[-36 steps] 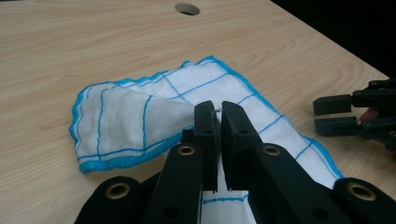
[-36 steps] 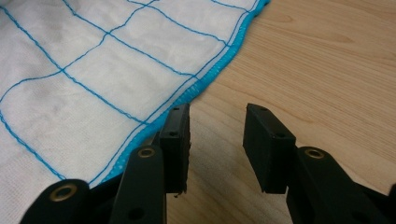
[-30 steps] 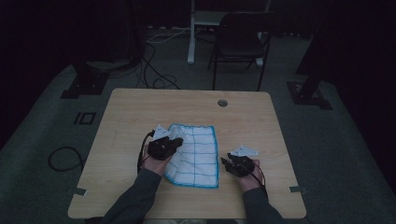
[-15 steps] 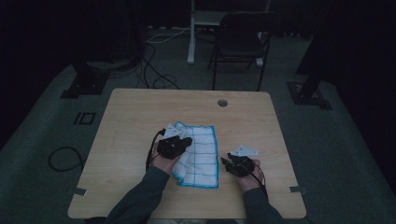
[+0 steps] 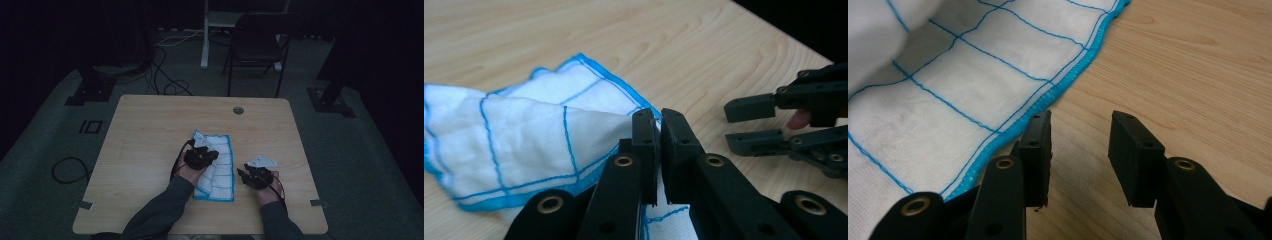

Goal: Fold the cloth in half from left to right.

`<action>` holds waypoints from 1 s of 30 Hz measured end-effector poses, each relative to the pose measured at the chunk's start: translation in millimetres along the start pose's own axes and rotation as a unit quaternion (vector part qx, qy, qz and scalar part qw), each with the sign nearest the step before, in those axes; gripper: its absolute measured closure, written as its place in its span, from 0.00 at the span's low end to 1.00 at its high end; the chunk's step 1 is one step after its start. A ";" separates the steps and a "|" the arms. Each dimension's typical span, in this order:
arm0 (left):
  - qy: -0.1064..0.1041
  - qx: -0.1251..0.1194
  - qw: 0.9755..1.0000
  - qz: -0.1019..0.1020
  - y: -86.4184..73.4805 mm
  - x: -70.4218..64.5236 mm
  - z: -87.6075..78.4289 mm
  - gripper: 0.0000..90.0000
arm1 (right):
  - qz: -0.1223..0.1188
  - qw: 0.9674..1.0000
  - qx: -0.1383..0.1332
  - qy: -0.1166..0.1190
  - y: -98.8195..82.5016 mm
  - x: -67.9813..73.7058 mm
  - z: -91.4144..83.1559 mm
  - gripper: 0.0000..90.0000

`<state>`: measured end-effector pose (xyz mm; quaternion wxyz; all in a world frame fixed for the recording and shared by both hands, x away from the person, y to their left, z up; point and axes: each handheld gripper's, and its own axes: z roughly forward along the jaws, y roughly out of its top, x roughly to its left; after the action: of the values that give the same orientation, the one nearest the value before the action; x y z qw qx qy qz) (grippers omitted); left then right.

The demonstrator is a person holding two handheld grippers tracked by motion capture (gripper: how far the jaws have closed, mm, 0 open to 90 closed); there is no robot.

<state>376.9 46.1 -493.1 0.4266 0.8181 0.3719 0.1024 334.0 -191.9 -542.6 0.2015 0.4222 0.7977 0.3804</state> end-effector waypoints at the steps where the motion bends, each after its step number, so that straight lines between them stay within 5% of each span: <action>1: 0.002 0.003 1.000 0.002 -0.2 -1.0 2.8 0.96 | 0.000 1.000 0.000 0.000 -0.1 -0.1 0.1 0.68; 5: -0.006 0.025 1.000 0.005 -2.5 -2.2 16.9 0.95 | 0.000 1.000 0.001 0.000 -0.2 0.0 0.3 0.68; 7: -0.011 0.028 1.000 0.002 -3.7 -2.1 18.9 0.86 | 0.000 1.000 0.001 0.000 -0.2 -0.1 0.2 0.68; 15: -0.005 0.005 1.000 -0.003 -8.4 0.0 -15.4 0.78 | 0.000 1.000 -0.001 -0.001 -0.4 -1.1 -0.5 0.68; 22: 0.021 0.012 1.000 0.008 -36.1 6.2 -38.8 0.93 | -0.001 1.000 0.001 -0.001 -0.3 0.2 0.2 0.68; 30: 0.019 0.039 0.999 0.003 -62.1 6.2 -30.8 1.00 | 0.000 1.000 0.002 -0.001 -0.4 0.6 0.3 0.68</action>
<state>334.0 91.9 -523.1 0.3869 0.8330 0.3813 0.1047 333.7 -191.5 -543.1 0.2018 0.4228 0.7984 0.3782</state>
